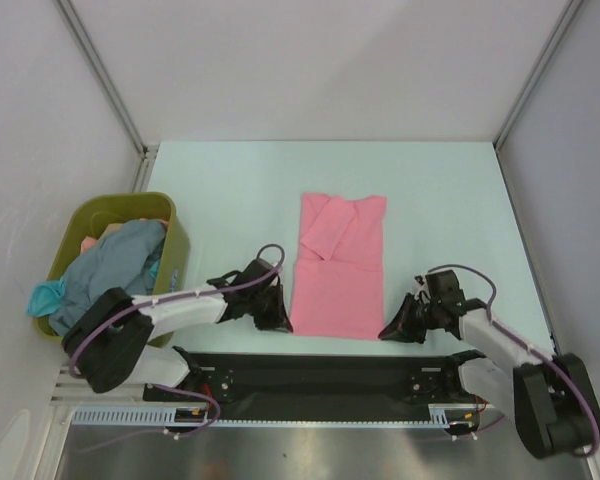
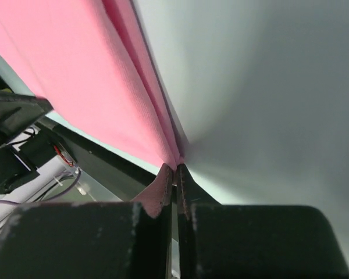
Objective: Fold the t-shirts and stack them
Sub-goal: Fold the tshirt
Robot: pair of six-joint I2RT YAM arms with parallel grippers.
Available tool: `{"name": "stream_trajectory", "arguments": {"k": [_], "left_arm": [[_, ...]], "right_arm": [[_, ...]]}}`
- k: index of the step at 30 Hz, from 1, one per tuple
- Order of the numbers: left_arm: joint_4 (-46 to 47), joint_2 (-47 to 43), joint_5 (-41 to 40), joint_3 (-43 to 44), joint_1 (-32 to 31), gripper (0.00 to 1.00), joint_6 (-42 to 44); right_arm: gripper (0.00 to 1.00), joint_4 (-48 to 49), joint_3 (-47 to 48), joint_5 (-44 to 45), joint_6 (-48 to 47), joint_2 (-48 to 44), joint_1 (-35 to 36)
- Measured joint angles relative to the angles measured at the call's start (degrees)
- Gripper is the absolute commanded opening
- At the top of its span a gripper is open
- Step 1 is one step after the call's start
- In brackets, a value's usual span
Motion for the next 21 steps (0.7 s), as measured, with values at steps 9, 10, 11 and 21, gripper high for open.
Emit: {"name": "stream_trajectory", "arguments": {"k": [9,10,11,21], "left_arm": [[-3.61,-9.97,-1.92,-6.82,-9.92,0.00,-9.35],[-4.00,-10.10,-2.32,-6.78,-10.60,0.00,-9.81],[-4.44,-10.16,-2.60,-6.67,-11.02,0.00,-10.25],[-13.86,-7.48,-4.31,1.25,-8.35,0.00,-8.31]], "right_arm": [[0.00,-12.22,-5.75,1.11,5.86,-21.07,5.03],[0.00,-12.92,-5.75,1.25,6.25,-21.79,5.42],[0.00,-13.40,-5.75,1.33,6.51,-22.05,5.68],[0.00,-14.53,1.62,1.53,5.53,-11.52,4.92]]}}
